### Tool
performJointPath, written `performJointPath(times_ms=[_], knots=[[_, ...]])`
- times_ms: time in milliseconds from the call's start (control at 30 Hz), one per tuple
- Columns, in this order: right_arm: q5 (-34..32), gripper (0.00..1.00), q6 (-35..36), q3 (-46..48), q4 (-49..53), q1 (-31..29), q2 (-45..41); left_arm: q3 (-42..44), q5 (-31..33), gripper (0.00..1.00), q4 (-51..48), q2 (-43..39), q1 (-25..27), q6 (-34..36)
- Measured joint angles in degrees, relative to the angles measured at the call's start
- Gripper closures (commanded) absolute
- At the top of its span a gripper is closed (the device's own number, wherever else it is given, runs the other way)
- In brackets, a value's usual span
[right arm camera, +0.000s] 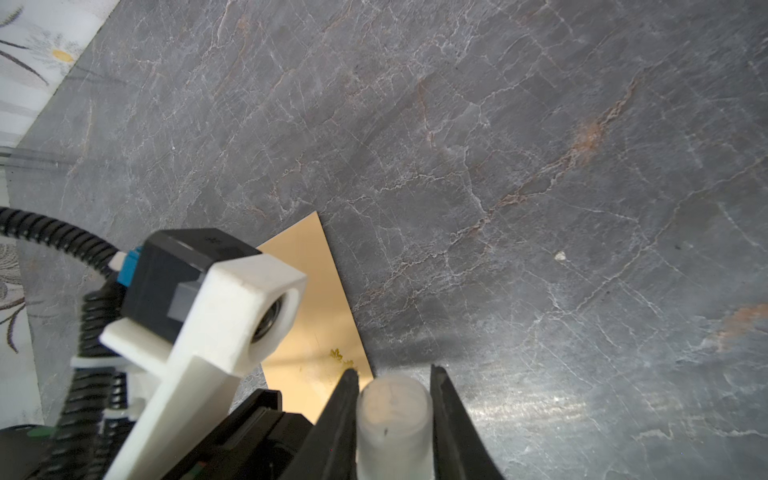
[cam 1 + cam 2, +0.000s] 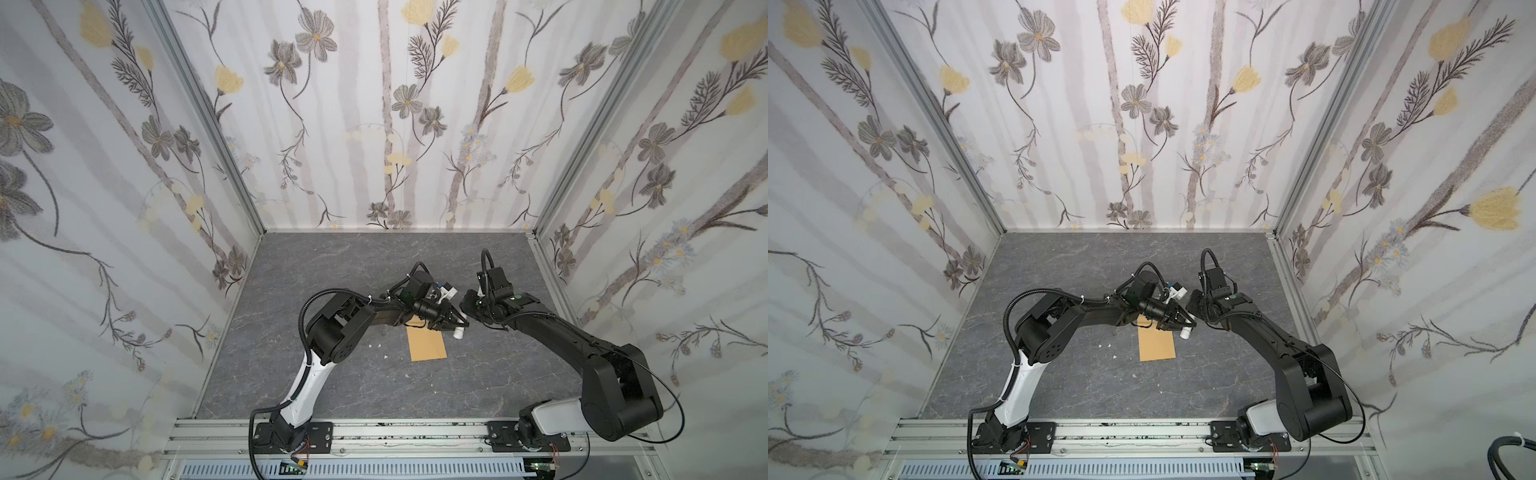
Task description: Place the letter into the envelope and seal it
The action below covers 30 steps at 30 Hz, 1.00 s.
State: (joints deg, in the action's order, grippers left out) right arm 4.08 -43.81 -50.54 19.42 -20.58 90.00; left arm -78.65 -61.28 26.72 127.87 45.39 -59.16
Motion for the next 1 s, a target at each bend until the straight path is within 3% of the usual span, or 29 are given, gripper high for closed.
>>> performJointPath(times_ms=[1000], knots=[[-1.68,0.71,-1.73,0.79,-2.23,-2.73,0.00,0.90,1.25,1.00,-0.33,-1.03,-1.11,-0.22]])
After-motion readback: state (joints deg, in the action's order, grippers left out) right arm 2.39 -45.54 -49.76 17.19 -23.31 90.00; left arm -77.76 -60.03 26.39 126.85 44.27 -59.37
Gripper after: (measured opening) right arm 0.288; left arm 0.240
